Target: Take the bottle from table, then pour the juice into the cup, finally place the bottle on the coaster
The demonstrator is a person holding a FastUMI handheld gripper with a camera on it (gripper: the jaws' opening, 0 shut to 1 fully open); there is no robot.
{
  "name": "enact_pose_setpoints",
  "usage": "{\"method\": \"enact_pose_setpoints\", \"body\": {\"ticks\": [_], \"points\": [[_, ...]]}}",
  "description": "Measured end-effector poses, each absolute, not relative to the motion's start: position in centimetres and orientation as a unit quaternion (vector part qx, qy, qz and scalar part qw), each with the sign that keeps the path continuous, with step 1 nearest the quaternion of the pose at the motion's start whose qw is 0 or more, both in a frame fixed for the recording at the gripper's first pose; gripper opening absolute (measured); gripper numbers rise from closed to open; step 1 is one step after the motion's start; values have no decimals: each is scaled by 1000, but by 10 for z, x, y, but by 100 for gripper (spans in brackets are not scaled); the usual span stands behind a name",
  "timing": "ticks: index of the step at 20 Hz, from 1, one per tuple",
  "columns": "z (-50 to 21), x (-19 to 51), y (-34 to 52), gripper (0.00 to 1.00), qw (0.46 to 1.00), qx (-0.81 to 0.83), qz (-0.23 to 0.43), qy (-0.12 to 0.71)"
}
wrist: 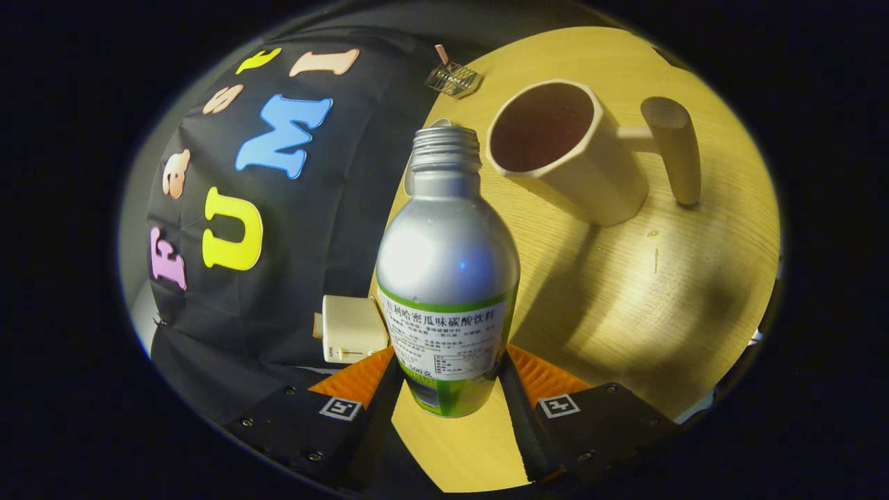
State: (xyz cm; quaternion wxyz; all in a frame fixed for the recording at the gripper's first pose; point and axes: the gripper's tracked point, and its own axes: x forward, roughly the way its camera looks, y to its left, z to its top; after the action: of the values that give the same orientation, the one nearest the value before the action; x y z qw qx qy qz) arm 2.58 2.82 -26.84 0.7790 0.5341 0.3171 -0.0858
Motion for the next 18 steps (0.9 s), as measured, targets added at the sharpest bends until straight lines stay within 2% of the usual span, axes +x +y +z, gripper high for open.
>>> {"method": "enact_pose_setpoints", "body": {"ticks": [10,18], "points": [[-274,17,22,78,874,357,-96,316],[-268,29,8,78,913,269,-112,285]]}}
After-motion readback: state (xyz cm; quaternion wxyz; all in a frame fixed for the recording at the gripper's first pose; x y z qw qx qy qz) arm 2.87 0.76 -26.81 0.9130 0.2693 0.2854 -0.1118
